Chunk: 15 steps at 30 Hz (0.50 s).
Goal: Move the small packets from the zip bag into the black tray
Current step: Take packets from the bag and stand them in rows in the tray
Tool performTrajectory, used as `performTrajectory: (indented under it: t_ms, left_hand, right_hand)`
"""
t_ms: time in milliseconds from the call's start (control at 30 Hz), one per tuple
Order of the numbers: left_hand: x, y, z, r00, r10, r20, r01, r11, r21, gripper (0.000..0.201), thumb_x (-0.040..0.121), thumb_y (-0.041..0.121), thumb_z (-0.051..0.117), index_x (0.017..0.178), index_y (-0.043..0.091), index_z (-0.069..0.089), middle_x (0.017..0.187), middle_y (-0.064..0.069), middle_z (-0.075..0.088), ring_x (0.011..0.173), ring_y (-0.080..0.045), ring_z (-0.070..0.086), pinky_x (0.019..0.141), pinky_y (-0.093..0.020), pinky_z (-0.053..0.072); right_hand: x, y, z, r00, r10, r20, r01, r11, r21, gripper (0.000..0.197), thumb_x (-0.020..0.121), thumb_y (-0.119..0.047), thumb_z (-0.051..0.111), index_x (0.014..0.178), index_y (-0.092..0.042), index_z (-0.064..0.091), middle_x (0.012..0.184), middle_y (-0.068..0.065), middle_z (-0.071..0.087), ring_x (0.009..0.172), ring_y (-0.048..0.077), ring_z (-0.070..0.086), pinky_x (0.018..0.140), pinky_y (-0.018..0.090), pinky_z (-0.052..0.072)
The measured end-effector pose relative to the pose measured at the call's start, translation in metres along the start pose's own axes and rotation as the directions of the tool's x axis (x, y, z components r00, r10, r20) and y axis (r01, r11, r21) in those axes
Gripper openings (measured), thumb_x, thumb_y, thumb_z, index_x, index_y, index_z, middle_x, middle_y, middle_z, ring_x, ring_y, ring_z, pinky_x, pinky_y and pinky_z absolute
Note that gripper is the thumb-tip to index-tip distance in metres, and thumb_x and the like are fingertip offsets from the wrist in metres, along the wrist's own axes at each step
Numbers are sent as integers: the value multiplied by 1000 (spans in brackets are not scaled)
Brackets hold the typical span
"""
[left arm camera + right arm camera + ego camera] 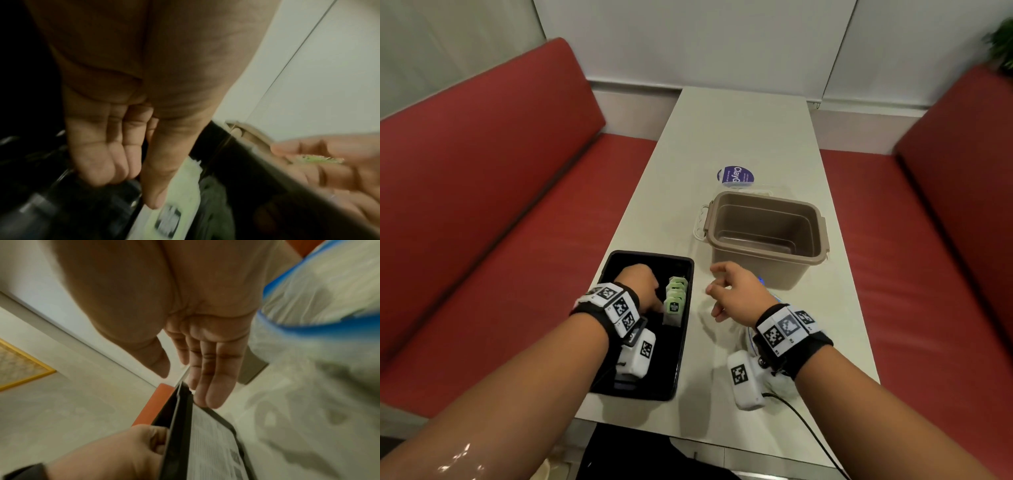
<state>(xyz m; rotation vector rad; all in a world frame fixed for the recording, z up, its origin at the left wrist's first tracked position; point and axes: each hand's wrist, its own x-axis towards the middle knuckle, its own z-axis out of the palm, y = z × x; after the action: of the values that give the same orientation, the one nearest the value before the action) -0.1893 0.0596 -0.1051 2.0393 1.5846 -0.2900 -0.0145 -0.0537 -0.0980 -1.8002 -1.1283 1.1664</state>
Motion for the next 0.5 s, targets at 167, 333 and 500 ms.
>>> performTrajectory:
  t_ms: [167, 333, 500]
  left_hand:
    - [-29, 35, -25, 953, 177, -245, -217, 966, -144, 19, 80, 30, 78, 93, 22, 66, 93, 2, 70, 88, -15, 64, 79, -26, 50]
    - [-63, 100, 5, 868, 442, -227, -481, 861, -162, 13, 84, 31, 74, 90, 21, 70, 86, 7, 68, 74, -6, 59, 67, -16, 42]
    - [-63, 136, 66, 894, 432, -121, -435, 900, 5, 5, 86, 26, 68, 84, 26, 63, 95, 4, 65, 98, -20, 62, 84, -29, 46]
  right_hand:
    - [-25, 17, -50, 971, -117, -207, 97, 990, -101, 17, 91, -7, 59, 98, -22, 64, 92, 9, 66, 62, 15, 58, 60, 23, 52]
    - [-48, 50, -76, 940, -114, -320, -4, 939, -344, 14, 83, -18, 72, 90, -27, 63, 99, -4, 61, 81, 10, 55, 78, 25, 41]
    - [-55, 78, -73, 973, -23, -230, -81, 897, -435, 15, 78, -15, 72, 84, -29, 66, 119, 4, 58, 112, 24, 56, 95, 26, 42]
